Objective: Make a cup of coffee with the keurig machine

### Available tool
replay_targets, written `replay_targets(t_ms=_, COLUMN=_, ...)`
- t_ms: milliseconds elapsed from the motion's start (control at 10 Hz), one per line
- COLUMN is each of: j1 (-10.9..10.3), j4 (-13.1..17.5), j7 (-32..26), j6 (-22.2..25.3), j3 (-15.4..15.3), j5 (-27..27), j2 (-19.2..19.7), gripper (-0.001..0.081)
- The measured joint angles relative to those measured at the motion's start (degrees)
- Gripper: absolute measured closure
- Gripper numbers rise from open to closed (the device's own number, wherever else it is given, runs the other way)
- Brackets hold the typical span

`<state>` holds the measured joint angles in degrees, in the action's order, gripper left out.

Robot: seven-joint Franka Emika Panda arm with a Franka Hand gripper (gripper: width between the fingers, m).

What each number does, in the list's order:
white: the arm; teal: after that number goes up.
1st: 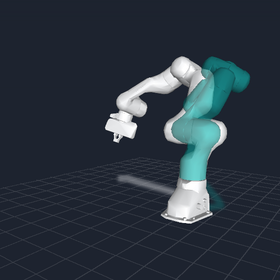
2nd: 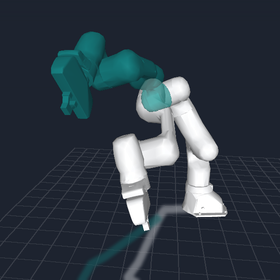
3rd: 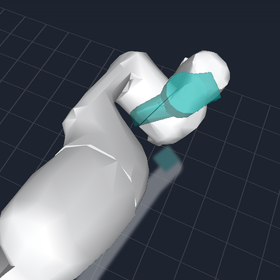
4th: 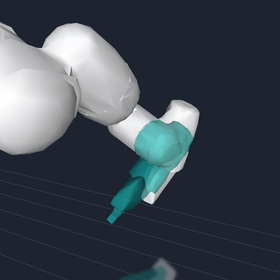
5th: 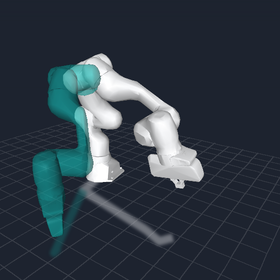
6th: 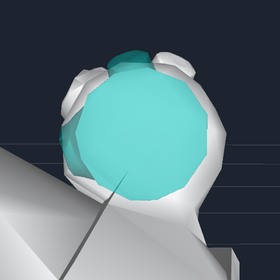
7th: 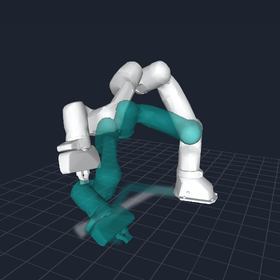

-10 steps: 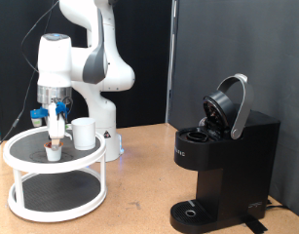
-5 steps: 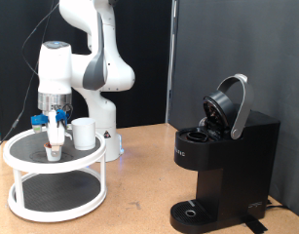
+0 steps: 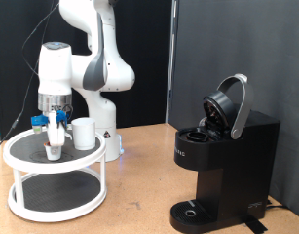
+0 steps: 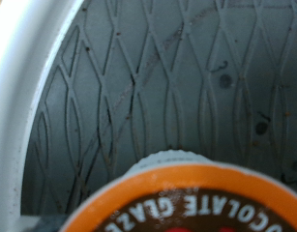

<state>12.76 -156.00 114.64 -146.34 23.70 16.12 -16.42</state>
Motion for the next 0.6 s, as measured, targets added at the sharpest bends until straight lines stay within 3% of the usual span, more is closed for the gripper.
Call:
replay_targets(t_ms=300, j1=0.0, j4=0.7, j7=-1.0, j6=1.4, j3=0.1, j5=-1.7, j2=-0.5, gripper=0.0472)
replay_targets(t_ms=600, j1=0.0, j4=4.6, j7=-5.1, j6=10.4, j3=0.3, j5=-6.0, j2=-3.6, gripper=0.0472)
